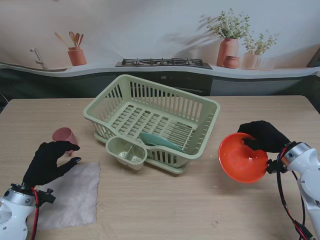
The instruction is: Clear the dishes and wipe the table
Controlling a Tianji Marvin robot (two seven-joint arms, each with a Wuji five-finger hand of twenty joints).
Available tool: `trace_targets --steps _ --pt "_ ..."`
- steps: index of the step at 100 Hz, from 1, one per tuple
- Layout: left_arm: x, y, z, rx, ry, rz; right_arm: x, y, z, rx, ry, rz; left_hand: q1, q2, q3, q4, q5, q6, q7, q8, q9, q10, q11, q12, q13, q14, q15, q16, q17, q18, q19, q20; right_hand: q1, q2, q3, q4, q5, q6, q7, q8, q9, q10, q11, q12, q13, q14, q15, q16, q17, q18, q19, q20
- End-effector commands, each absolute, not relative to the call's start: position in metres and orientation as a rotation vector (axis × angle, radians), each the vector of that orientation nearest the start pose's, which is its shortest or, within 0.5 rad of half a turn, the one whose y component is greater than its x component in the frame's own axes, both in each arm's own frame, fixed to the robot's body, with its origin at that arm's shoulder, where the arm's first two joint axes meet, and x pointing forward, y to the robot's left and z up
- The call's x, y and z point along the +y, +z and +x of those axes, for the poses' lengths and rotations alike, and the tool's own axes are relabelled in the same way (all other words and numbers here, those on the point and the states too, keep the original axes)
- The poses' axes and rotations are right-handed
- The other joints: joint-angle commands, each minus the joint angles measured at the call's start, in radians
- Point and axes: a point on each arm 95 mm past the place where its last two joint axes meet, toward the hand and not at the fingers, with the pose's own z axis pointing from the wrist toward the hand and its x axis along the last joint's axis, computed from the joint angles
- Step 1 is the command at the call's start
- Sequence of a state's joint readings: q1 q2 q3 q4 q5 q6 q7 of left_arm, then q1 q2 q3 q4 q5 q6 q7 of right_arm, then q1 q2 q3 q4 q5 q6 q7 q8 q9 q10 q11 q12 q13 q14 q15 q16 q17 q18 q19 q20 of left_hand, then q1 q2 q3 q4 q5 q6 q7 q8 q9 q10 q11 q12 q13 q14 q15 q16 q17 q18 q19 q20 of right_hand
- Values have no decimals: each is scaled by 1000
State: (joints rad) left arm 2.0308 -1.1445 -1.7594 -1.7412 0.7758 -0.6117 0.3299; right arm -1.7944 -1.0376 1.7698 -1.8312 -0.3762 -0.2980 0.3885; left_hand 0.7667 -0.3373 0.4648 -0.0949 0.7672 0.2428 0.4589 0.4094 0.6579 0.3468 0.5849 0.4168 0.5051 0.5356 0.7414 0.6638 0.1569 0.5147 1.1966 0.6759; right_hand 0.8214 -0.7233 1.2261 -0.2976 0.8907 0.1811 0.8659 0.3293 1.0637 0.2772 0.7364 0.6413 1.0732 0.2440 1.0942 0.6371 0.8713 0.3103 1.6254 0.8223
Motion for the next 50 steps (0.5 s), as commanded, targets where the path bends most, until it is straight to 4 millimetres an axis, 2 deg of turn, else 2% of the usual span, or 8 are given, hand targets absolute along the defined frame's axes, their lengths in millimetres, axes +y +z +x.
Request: trace_targets --steps 1,50 --pt "128 -299 287 1083 -1938 -1145 -121 -217 366 -1741 -2403 -1911 12 40 -17 28 28 6 -9 -7 -5 24 -7 -3 -14 27 -3 2 -13 10 -3 -3 87 58 61 14 140 -123 159 74 10 61 18 17 53 10 110 32 52 -75 52 22" --pt "128 -298 286 1081 -1944 -1142 -86 -189 390 -1686 -2399 -1832 12 39 -15 28 28 6 -9 -7 -5 24 -7 -3 -13 28 -2 2 -13 9 -4 -3 85 59 60 15 139 -129 158 85 13 57 18 14 55 6 109 32 56 -80 52 23"
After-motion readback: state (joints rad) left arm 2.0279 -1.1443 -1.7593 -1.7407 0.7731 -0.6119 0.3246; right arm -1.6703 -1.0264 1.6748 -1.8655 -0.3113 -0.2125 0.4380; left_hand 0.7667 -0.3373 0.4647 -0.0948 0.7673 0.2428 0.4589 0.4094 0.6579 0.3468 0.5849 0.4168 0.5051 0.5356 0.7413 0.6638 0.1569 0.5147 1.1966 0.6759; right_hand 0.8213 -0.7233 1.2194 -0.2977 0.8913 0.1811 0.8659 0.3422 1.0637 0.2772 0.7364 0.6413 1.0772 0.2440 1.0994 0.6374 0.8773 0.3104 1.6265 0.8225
